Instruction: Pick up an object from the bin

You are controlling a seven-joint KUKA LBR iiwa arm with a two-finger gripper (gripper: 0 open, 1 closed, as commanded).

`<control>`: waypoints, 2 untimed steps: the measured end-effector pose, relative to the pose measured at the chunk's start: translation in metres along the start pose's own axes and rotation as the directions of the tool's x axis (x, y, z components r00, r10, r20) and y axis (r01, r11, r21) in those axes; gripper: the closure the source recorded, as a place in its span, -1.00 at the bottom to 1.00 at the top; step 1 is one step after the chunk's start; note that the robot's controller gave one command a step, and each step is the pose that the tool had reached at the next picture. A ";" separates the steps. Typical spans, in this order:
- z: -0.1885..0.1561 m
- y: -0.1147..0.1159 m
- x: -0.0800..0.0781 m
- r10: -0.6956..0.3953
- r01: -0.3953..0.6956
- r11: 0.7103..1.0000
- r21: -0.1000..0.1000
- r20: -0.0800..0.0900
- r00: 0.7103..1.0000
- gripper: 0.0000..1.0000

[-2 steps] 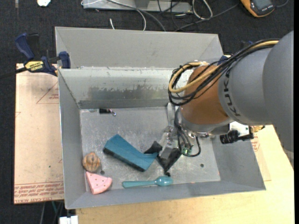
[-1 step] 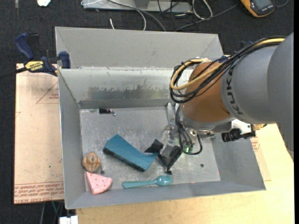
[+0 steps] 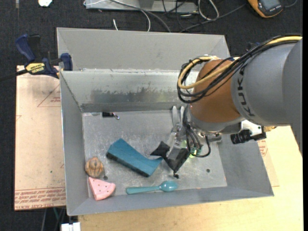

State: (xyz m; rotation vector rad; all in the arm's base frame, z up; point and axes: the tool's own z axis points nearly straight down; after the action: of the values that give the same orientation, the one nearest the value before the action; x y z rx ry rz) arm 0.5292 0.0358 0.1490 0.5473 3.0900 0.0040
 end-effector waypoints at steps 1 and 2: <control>-0.024 0.000 0.000 -0.001 0.001 1.000 -0.001 0.000 1.000 1.00; -0.055 0.000 0.001 -0.002 0.002 1.000 0.001 -0.004 1.000 1.00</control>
Offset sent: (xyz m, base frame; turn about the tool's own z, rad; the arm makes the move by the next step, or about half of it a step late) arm 0.0000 0.0000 0.0876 -0.0007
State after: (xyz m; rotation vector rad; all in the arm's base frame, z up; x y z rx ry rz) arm 0.5285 0.0360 0.2042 0.5446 3.0949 0.0032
